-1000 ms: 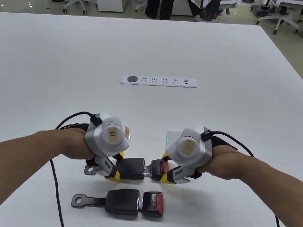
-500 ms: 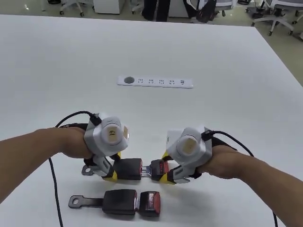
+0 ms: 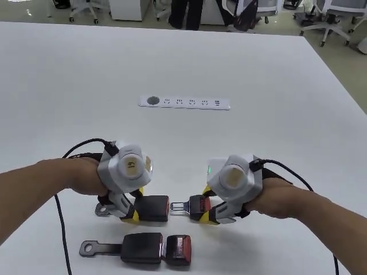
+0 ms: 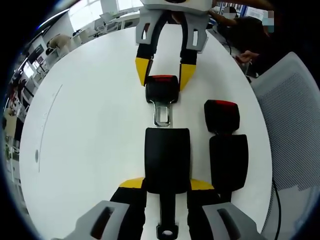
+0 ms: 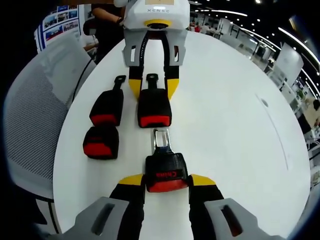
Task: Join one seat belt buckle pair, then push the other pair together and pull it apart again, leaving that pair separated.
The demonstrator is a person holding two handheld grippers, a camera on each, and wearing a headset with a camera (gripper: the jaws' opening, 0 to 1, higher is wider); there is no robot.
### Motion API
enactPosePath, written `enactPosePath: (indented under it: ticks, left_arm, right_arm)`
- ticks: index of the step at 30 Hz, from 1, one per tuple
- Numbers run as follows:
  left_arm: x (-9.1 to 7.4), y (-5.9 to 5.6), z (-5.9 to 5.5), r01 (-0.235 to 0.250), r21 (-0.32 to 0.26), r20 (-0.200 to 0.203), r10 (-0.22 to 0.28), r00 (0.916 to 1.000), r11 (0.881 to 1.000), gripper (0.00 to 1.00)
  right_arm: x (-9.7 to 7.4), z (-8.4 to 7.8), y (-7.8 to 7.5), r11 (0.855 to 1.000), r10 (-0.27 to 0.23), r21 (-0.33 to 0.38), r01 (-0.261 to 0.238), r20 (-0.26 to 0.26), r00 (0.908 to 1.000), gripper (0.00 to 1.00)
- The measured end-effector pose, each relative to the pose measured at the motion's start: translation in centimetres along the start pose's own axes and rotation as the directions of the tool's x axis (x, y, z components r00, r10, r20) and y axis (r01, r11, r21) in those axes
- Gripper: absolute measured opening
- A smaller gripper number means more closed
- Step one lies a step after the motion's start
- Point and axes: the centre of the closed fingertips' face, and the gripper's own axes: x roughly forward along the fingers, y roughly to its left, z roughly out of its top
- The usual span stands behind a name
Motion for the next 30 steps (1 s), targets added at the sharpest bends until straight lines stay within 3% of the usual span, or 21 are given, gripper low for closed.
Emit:
enactPosePath:
  ticks: [18, 30]
  left_arm:
    - [0.0, -0.2, 0.2, 0.001, -0.020, -0.001, -0.001, 1.0000, 1.000, 0.32]
    - [0.0, 0.0, 0.0, -0.004, -0.022, 0.000, 0.004, 1.0000, 1.000, 0.32]
  right_arm:
    - [-0.9, -2.3, -0.2, 0.999, 0.006, -0.045, -0.007, -0.025, 0.9997, 0.30]
    - [-1.8, -2.9, 0.3, 0.996, 0.026, -0.082, -0.029, -0.037, 0.9990, 0.30]
